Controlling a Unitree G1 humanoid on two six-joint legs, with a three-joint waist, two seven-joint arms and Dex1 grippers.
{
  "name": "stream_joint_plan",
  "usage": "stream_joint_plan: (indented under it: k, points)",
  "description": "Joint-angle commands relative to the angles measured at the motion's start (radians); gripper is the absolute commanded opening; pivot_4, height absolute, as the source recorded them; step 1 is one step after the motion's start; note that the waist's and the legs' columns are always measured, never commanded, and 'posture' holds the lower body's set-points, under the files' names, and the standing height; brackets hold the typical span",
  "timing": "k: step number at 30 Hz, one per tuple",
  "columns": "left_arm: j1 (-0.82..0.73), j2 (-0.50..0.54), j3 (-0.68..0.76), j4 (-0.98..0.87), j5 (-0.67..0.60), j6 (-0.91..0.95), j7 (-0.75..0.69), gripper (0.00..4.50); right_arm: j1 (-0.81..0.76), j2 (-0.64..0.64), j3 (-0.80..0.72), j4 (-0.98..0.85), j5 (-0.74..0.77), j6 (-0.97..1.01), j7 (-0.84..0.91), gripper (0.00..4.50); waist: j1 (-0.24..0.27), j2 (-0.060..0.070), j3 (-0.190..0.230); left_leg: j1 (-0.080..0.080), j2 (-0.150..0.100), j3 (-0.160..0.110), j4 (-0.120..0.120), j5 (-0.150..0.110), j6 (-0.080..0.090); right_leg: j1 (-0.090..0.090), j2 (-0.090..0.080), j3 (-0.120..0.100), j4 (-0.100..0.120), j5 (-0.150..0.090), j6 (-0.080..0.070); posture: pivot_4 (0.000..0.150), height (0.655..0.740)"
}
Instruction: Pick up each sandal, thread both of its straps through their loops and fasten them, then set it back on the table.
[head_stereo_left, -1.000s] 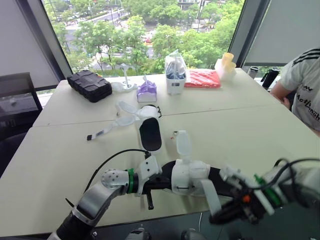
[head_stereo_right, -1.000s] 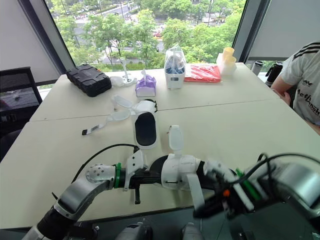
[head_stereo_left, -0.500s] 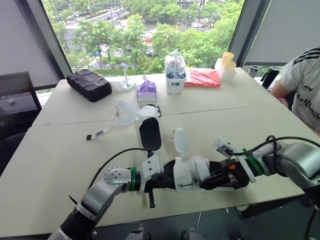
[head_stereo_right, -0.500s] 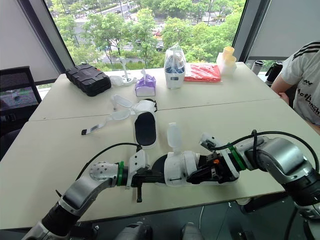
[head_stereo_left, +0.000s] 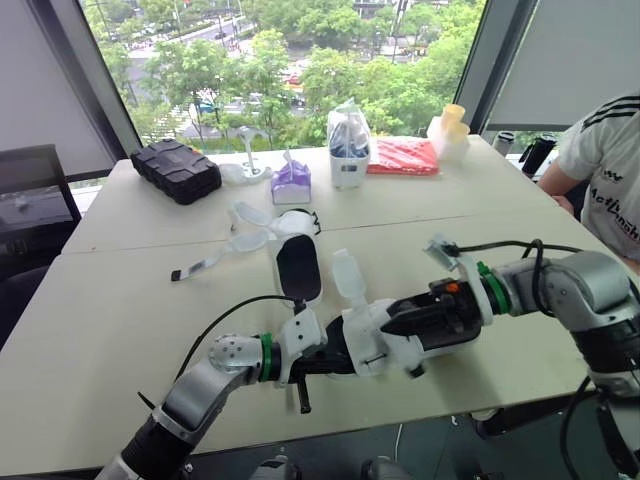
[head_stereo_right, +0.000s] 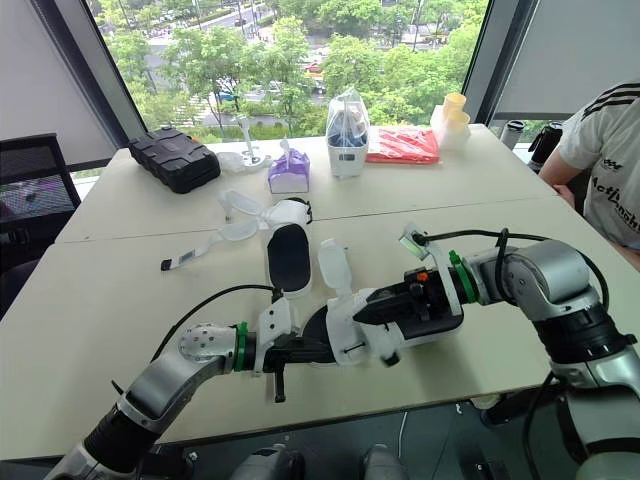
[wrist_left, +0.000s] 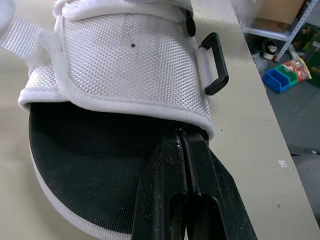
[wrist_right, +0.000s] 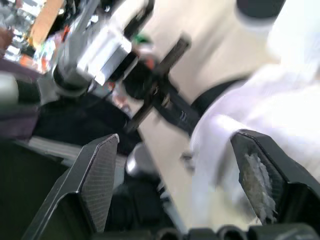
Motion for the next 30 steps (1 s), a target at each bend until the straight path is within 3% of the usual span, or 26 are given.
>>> stream_joint_plan:
  k: [1, 7, 13, 22, 27, 30]
  points:
    - [0.015, 0.012, -0.001, 0.012, 0.019, 0.009, 0.003, 0.0, -0.046, 0.015, -0.04, 0.02, 0.026, 0.042, -0.001, 3.85, 0.0, 0.0, 0.0, 0.0, 0.0, 0.0, 0.0, 0.0, 0.0, 0.0, 0.0, 0.0, 0.0, 0.0, 0.0, 0.15, 0.74]
    - [0.017, 0.013, 0.002, 0.009, 0.017, 0.011, 0.006, 0.0, -0.1, 0.081, -0.074, 0.114, -0.001, 0.054, -0.059, 3.85, -0.004, 0.0, 0.0, 0.0, 0.0, 0.0, 0.0, 0.0, 0.0, 0.0, 0.0, 0.0, 0.0, 0.0, 0.0, 0.15, 0.74]
    - [0.019, 0.012, 0.003, 0.004, 0.015, 0.016, 0.012, 0.0, -0.196, 0.2, -0.154, 0.325, -0.074, 0.034, -0.219, 3.85, -0.003, 0.001, 0.0, 0.0, 0.0, 0.0, 0.0, 0.0, 0.0, -0.001, 0.0, 0.0, 0.001, 0.0, 0.0, 0.15, 0.74]
    - [0.02, 0.01, 0.003, 0.002, 0.012, 0.019, 0.014, 0.0, -0.285, 0.295, -0.231, 0.455, -0.129, -0.022, -0.326, 3.85, -0.002, 0.001, 0.0, -0.001, -0.001, 0.001, -0.002, 0.0, 0.0, -0.002, 0.0, 0.001, 0.001, 0.002, 0.001, 0.15, 0.74]
    - [0.022, 0.01, 0.002, -0.001, 0.013, 0.021, 0.016, 0.0, -0.304, 0.308, -0.26, 0.477, -0.135, -0.035, -0.342, 3.85, -0.003, 0.001, 0.0, -0.001, -0.001, 0.001, -0.002, 0.0, 0.0, -0.003, 0.0, 0.001, 0.001, 0.002, 0.002, 0.15, 0.74]
    - [0.026, 0.013, 0.005, -0.005, 0.012, 0.023, 0.018, 0.0, -0.27, 0.262, -0.201, 0.377, -0.12, -0.02, -0.253, 3.85, -0.003, 0.001, 0.0, -0.001, -0.001, 0.001, -0.002, 0.0, 0.0, -0.003, 0.0, 0.001, 0.001, 0.002, 0.002, 0.15, 0.74]
